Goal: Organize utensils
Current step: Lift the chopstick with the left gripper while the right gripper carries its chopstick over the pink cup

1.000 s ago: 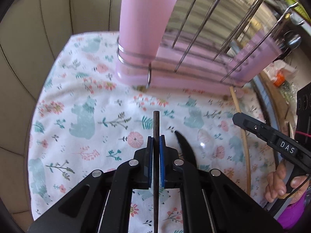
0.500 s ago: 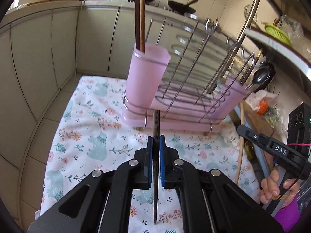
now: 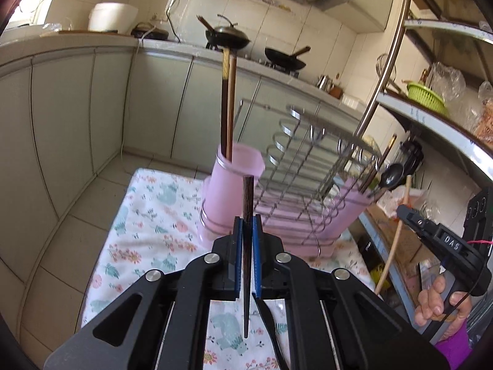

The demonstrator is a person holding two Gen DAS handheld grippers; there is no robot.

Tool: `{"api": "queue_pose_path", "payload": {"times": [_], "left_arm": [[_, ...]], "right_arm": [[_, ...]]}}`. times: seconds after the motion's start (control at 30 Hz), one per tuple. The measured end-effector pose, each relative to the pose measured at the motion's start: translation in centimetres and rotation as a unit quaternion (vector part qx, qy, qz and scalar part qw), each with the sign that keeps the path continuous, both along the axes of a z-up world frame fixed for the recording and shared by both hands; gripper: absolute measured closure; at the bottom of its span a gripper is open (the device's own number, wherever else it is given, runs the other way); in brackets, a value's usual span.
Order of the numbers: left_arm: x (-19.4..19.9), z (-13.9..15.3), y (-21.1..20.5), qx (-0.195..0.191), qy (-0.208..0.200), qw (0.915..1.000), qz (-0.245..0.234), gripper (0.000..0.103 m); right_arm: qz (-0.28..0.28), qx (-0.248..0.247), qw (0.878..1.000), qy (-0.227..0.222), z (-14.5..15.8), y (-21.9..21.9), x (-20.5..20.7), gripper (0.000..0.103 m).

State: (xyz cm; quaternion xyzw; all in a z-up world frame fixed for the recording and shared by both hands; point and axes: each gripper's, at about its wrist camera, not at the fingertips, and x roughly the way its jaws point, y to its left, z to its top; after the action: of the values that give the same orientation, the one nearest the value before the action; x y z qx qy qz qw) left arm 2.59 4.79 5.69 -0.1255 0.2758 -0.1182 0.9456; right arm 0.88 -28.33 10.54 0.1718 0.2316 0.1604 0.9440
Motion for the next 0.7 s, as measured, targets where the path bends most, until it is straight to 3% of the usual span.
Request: {"api": "queue_pose_path", "payload": {"times": [0.3, 0.5, 0.7], "left_arm": [[0.5, 5.5, 1.3, -0.007, -0.086, 0.9959, 0.029, 0.098], [1.9, 9.5, 1.3, -0.012, -0.158, 0.9859, 0.053, 0.098], [3.8, 11.0, 0.1, -0.006, -0.205, 0.9764, 0.068, 0.098]], "right_arm": [[-0.048, -0.008, 0.994, -0.103, 6.0, -1.7, 0.2, 0.096], [-0.082, 0.002, 0.983, -0.167, 9.4, -2.8, 0.8, 0.096], [-0.110, -0.016, 0.972, -0.207, 10.5, -2.8, 2.2, 0.096]]}}
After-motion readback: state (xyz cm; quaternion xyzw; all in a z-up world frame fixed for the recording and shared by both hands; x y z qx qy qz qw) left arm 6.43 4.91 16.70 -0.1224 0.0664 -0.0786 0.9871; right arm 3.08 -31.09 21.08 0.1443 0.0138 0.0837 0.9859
